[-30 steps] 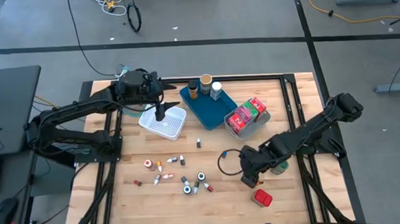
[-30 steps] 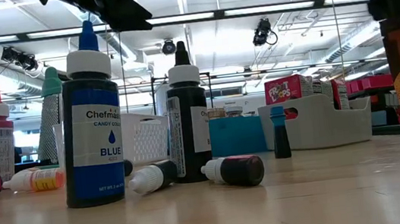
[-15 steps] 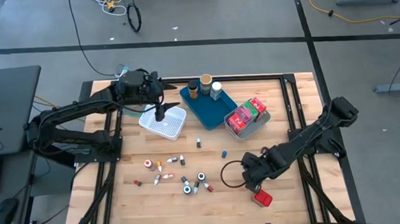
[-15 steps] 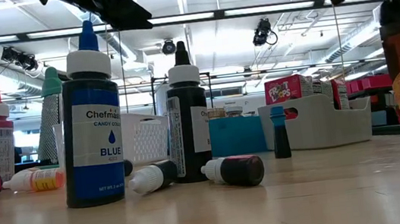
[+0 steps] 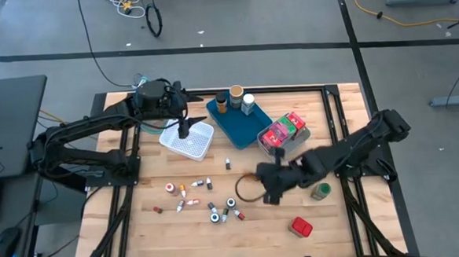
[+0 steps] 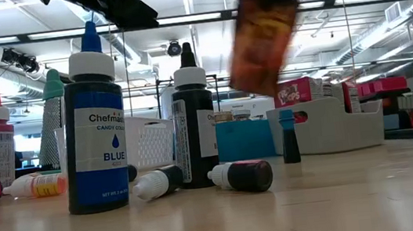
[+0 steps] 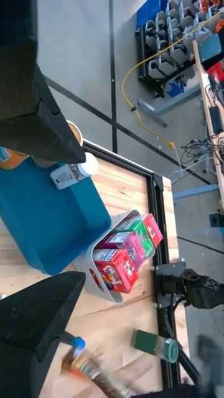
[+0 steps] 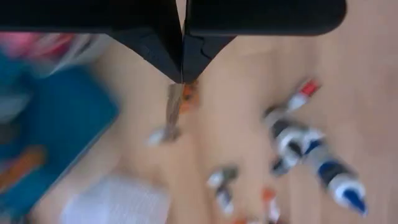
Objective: Pick & Place Kitchen Items
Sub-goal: Put the orange seasoning pack into the blue bin
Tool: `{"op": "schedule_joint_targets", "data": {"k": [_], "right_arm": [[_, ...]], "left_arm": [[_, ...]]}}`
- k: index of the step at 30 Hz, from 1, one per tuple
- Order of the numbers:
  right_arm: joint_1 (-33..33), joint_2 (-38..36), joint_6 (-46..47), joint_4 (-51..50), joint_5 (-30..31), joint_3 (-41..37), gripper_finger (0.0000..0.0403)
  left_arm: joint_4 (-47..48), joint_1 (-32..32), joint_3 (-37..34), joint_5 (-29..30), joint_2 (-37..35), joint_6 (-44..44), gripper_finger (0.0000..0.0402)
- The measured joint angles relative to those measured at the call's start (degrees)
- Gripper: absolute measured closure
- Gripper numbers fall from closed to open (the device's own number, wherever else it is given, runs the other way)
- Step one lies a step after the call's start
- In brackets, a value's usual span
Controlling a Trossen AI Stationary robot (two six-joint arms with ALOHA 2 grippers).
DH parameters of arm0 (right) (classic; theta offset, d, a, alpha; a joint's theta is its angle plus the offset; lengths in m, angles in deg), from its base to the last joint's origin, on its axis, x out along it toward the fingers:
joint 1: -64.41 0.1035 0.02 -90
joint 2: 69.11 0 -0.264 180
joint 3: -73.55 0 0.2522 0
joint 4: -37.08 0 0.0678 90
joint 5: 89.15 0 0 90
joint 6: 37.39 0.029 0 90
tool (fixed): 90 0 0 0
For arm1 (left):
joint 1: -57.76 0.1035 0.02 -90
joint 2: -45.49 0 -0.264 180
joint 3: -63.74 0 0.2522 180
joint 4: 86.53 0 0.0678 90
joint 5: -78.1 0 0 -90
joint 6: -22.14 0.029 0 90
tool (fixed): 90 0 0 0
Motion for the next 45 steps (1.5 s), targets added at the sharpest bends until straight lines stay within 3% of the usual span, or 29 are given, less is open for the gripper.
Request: {"op": "schedule_joint_targets", "data": {"k": [6,11,18,23,28,37,45], "right_arm": [[-6.9,-0.2,-26.8,7.4,9.1,7.2,0.0399],[-16.0,0.7,-42.0,10.9,4.9,7.1,0.0401],[-27.2,3.4,-46.9,4.7,1.9,7.1,0.0401],[-33.8,4.7,-52.4,1.0,-6.8,7.1,0.0401],[-38.4,5.8,-56.9,-5.1,-7.8,6.8,0.0401],[-40.8,6.2,-60.1,0.3,-11.5,-0.1,0.0397],[-40.8,6.2,-60.1,1.8,-11.4,-1.5,0.0359]], "left_arm": [[0.0,0.0,0.0,0.0,0.0,0.1,0.0097],[0.2,0.0,0.0,0.0,0.0,0.1,0.0097],[2.4,0.0,0.0,0.0,0.0,0.0,0.0097],[3.8,0.0,0.0,0.0,0.0,-0.3,0.0097],[4.6,0.0,0.0,0.0,0.0,-1.2,0.0097],[5.2,0.0,0.0,0.0,0.0,-3.2,0.0097],[5.2,0.0,0.0,0.0,0.0,-3.4,0.0097]]}}
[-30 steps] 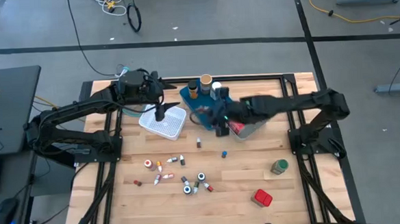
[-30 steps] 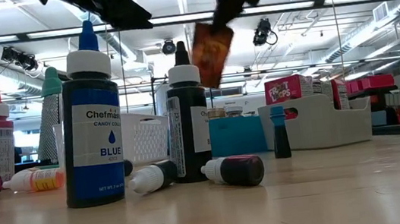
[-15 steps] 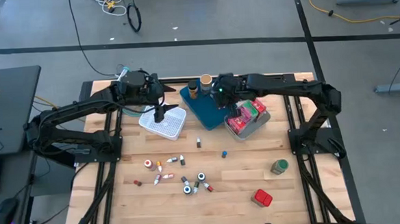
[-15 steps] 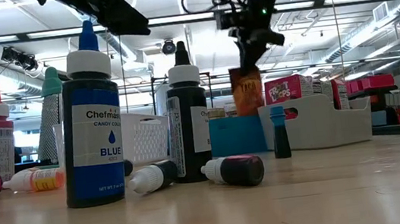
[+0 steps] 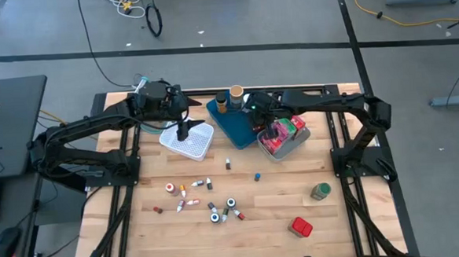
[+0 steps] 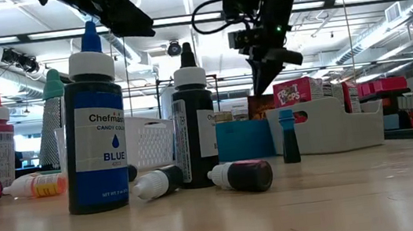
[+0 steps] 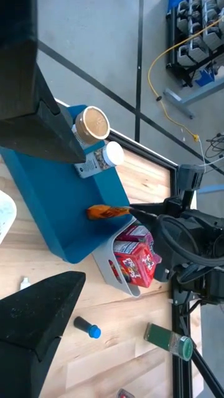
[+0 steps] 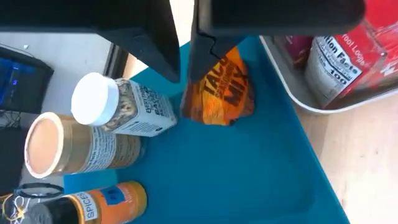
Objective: Pick & Place Kitchen Items
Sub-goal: Put the orange seasoning pack into the blue bin, then put the green seasoning bottle into the blue bin
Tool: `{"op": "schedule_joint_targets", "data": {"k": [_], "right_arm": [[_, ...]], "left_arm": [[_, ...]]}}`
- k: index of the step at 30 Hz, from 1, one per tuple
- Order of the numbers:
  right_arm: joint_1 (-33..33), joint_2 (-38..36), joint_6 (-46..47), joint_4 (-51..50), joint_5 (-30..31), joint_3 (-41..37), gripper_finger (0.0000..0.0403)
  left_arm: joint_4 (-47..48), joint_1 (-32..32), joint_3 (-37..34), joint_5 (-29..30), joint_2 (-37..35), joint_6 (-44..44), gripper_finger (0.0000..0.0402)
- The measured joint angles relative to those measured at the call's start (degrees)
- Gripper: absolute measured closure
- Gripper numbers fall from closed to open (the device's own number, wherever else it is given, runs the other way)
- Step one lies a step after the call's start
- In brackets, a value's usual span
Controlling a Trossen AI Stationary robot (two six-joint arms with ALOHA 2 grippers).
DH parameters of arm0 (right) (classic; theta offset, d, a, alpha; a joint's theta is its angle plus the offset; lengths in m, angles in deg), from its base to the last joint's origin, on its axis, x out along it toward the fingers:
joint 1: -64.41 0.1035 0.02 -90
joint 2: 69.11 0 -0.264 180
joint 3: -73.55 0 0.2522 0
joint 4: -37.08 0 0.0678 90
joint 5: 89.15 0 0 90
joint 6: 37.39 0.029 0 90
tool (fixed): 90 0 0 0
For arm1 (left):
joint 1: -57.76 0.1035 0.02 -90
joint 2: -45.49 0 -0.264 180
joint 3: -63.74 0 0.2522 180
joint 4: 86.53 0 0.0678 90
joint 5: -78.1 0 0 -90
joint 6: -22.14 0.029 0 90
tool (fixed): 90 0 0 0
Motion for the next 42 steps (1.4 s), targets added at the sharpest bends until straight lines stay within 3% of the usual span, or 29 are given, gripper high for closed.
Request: {"op": "schedule_joint_targets", "data": {"k": [3,8,13,15,23,29,34,39,42], "right_arm": [[0.0,0.0,0.0,1.2,2.0,0.0,0.0343],[2.0,-1.4,0.4,3.5,11.7,0.0,0.0319],[7.7,-4.8,2.5,3.8,13.2,0.0,0.0307],[10.3,-6.6,8.2,3.5,11.5,0.0,0.0305],[18.9,-14.1,33.9,-3.3,-5.4,0.0,0.0305],[24.1,-16.7,53.7,-10.1,-11.4,0.0,0.0309],[26.5,-16.2,55.6,-11.3,-13.8,0.0,0.0319],[26.6,-14.9,47.3,-4.2,-12.4,0.0,0.032],[26.8,-14.8,50.0,-4.0,-12.1,0.0,0.0312]], "left_arm": [[0.0,0.0,0.0,0.0,0.0,0.0,0.0097],[0.0,0.0,0.0,0.0,0.0,-0.2,0.0097],[0.0,0.0,0.0,0.0,0.0,-0.7,0.0097],[0.0,0.0,0.0,0.0,0.0,-0.9,0.0097],[0.0,0.0,0.0,0.0,0.0,-1.0,0.0097],[0.0,0.0,0.0,0.0,0.0,-0.9,0.0097],[0.0,0.0,0.0,0.0,0.0,-1.1,0.0097],[-0.1,0.0,0.0,0.0,0.0,-1.7,0.0097],[-0.1,0.0,0.0,0.0,0.0,-2.4,0.0097]]}}
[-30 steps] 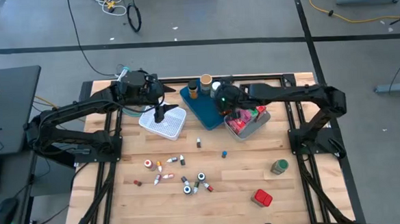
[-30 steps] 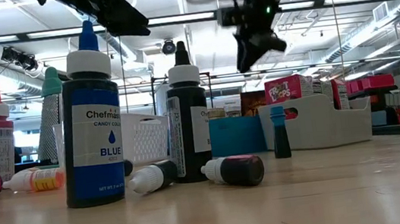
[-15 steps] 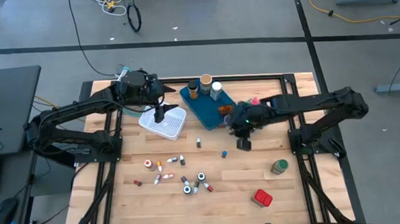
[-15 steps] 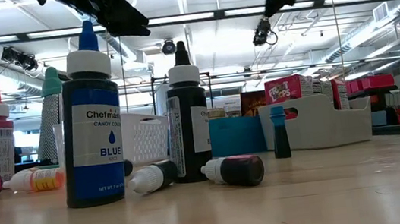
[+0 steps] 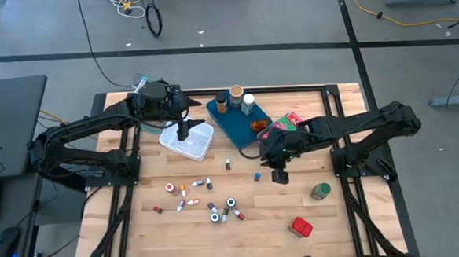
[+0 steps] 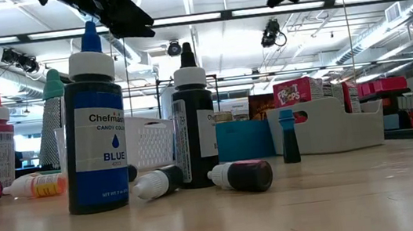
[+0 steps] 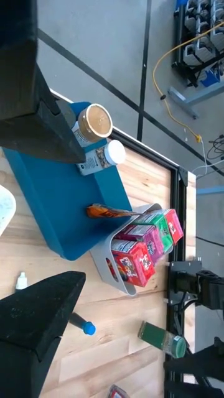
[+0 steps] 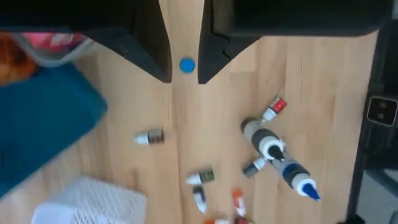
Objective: Pick & Place Kitchen Items
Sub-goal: Put the green seasoning bottle into the blue bin
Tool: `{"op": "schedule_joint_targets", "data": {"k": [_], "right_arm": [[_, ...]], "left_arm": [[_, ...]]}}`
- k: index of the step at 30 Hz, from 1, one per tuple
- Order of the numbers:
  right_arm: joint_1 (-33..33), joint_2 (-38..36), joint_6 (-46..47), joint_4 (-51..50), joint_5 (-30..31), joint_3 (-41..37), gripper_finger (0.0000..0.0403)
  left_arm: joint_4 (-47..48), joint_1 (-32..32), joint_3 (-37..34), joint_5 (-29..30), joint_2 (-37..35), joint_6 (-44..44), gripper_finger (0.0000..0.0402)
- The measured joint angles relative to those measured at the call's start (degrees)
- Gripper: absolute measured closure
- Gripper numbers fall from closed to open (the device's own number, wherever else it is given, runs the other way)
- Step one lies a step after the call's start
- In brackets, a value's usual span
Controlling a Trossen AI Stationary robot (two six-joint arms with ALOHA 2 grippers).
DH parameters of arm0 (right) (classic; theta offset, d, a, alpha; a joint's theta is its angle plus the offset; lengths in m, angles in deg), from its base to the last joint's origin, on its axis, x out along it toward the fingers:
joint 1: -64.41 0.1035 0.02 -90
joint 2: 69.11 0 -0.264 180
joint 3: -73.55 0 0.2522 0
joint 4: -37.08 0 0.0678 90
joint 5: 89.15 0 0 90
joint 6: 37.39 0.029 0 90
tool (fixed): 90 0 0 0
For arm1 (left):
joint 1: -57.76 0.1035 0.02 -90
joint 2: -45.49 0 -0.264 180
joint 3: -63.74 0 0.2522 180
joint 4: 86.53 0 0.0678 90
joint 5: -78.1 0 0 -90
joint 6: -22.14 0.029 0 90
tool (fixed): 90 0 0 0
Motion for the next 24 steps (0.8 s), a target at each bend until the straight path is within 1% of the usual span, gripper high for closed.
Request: {"op": "schedule_joint_targets", "data": {"k": [3,6,10,12,14,16,24], "right_arm": [[1.0,0.0,6.7,-3.6,0.1,0.0,0.0294],[2.8,0.0,14.0,-9.2,0.1,0.0,0.0267],[5.9,0.0,27.8,-21.0,-0.1,0.0,0.0235],[7.8,0.0,34.7,-27.4,-1.3,0.0,0.0225],[9.9,0.0,41.1,-31.1,-2.5,-0.1,0.0217],[11.8,0.0,45.4,-31.3,-3.6,-1.1,0.021],[17.2,0.0,55.2,-31.5,-10.0,-8.2,0.016]], "left_arm": [[0.0,0.0,0.0,0.0,0.0,0.0,0.0097],[0.1,0.0,0.0,0.0,0.0,0.9,0.0097],[0.1,0.0,0.0,0.0,0.0,1.1,0.0097],[0.1,0.0,0.0,0.0,0.0,1.1,0.0097],[0.1,0.0,0.0,0.0,0.0,1.1,0.0097],[0.1,0.0,0.0,0.0,0.0,1.3,0.0097],[0.1,0.0,0.0,0.0,0.0,3.0,0.0097]]}}
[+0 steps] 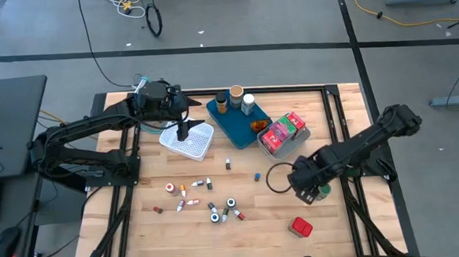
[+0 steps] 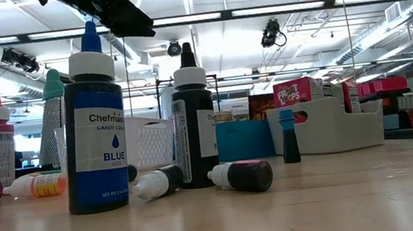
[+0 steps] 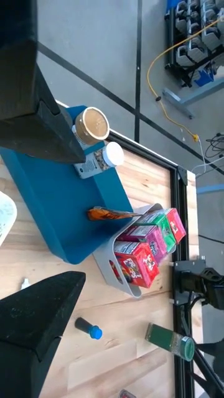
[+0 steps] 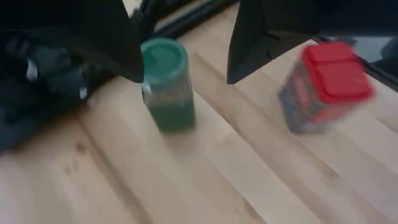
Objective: Pick & Place Kitchen Items
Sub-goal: Put the green seasoning bottle into the blue bin
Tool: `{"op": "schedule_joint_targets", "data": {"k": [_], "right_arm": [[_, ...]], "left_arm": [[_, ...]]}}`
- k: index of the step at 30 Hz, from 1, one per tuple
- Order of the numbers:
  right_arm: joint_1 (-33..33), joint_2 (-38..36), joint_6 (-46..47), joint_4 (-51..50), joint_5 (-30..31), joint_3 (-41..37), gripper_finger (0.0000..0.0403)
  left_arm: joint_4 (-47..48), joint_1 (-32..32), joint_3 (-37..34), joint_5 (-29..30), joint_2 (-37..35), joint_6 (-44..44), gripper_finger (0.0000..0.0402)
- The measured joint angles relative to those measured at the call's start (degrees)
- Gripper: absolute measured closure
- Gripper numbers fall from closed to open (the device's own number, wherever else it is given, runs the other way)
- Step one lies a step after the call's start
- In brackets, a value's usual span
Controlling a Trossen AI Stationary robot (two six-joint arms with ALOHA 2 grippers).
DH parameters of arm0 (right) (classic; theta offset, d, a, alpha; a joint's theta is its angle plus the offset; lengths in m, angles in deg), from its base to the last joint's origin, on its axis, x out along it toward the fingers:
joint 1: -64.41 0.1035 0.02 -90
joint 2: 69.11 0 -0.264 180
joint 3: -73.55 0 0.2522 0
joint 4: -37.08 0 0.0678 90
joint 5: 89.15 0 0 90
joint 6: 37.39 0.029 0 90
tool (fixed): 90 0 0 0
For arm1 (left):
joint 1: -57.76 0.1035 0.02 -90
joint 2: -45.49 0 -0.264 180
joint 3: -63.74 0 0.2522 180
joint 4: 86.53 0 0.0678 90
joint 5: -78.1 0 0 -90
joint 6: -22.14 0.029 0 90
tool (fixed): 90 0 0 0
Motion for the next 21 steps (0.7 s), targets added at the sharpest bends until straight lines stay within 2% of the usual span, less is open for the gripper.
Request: {"op": "schedule_joint_targets", "data": {"k": [7,21], "right_arm": [[2.4,0.0,4.2,0.4,-4.9,-7.2,0.013],[2.5,0.0,5.5,5.3,-4.2,-13.2,0.0111]], "left_arm": [[0.0,0.0,0.0,0.0,0.0,0.0,0.0097],[-0.1,0.0,0.0,0.0,0.0,-0.1,0.0097]]}}
